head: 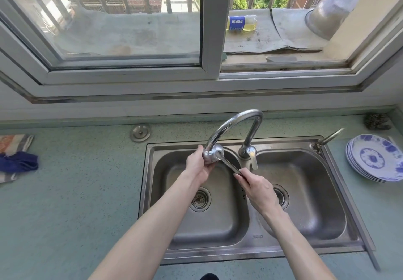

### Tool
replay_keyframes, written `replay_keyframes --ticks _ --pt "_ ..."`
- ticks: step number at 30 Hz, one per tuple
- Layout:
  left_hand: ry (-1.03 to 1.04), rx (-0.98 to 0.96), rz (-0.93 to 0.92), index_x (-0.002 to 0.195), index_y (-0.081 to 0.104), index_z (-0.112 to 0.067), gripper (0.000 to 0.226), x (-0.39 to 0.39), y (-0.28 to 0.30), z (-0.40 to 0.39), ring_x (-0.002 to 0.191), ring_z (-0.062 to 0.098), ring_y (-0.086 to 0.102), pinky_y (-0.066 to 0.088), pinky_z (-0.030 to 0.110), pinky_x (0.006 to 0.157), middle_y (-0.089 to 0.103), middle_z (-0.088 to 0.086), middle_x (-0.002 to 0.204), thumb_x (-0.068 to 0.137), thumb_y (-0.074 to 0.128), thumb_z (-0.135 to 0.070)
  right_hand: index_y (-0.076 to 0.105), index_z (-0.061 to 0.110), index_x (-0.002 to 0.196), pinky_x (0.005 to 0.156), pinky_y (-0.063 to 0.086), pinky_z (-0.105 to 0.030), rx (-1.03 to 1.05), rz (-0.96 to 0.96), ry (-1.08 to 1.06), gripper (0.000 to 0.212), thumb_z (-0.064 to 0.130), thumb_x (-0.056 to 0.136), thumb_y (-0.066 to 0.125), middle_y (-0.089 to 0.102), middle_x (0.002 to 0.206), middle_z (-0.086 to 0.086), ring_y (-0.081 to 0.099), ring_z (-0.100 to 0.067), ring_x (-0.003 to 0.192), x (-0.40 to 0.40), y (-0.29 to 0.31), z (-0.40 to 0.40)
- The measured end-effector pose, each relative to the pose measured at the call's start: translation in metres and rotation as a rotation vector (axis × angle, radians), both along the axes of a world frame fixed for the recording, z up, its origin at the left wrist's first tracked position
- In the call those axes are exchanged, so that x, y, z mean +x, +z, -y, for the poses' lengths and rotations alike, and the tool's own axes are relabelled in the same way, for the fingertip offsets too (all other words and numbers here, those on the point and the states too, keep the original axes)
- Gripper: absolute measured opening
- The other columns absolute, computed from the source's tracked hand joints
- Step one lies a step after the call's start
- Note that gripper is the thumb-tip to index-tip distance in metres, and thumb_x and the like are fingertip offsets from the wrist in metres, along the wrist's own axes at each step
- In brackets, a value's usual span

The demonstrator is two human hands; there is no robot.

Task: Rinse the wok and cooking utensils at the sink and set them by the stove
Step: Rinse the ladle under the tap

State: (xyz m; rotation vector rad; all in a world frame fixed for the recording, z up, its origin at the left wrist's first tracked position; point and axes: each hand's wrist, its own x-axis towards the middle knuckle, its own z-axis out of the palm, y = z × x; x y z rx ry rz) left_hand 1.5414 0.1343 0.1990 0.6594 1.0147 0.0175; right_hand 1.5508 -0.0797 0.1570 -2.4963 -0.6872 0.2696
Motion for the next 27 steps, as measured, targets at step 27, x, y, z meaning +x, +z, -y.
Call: replay_keyframes --ticks 27 --pt "0.053 -0.123 0.101 0.091 0.073 -0.008 0.018 -0.028 -0.017 -0.029 0.063 0.014 0.070 0.057 0.027 0.073 0.076 0.007 0.079 0.099 0.066 -0.023 0.062 0.024 0.111 0.060 0.044 -0.037 -0.018 0.148 0.149 0.020 0.043 0.104 0.058 0.071 0.083 0.001 0.068 -0.028 0.077 0.004 0.006 -0.019"
